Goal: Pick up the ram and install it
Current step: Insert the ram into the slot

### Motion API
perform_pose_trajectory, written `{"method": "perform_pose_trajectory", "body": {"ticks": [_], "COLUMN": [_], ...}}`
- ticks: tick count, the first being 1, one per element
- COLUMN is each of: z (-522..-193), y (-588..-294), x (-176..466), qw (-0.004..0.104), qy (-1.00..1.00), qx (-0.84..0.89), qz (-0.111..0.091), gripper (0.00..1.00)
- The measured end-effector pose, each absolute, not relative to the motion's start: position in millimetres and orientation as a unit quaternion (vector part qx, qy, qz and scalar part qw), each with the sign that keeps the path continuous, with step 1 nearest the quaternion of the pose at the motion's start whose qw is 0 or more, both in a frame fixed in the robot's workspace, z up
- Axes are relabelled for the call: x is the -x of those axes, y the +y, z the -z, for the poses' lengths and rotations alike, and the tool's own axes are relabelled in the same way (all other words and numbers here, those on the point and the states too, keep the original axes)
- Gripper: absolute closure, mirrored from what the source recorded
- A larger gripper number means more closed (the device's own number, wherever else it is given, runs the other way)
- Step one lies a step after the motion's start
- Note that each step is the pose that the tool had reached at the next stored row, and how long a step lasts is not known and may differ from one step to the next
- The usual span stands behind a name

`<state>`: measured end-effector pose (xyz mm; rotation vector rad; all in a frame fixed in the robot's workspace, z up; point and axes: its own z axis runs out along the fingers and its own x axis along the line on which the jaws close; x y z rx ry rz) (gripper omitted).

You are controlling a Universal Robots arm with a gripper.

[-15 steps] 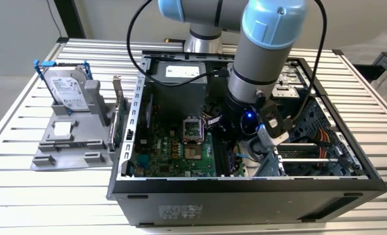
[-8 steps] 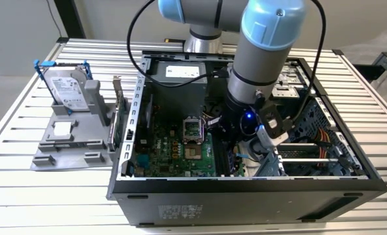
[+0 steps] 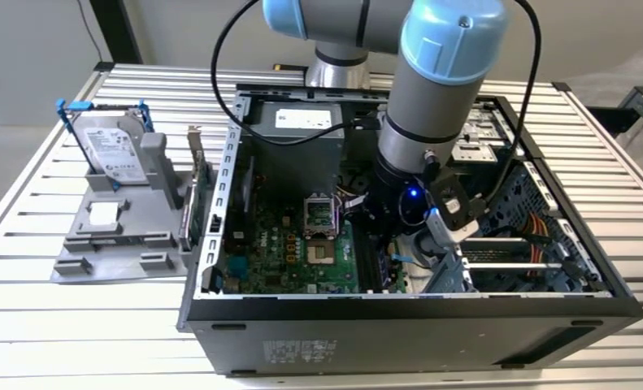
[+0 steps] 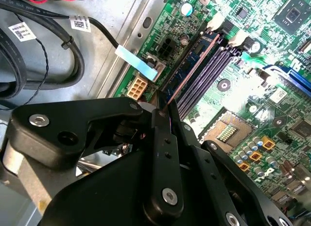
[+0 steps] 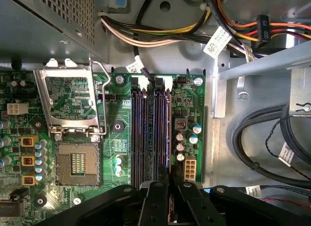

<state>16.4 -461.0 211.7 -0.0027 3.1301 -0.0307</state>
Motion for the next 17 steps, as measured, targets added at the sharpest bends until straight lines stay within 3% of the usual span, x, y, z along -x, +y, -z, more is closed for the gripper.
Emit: {"method": "perform_pose_trajectory", "body": {"ticks": [5,6,17], "z": [-212,-212,-228], "y": [-461,-461,-461], "x": [-16,-16,-16], "qw": [0.006,0.006,0.006], "qy": [1.000,1.000,1.000], "qx": [0.001,0.001,0.001], "qz": [0.010,0.010,0.010], "gripper": [1.00,0.00,0.00]}}
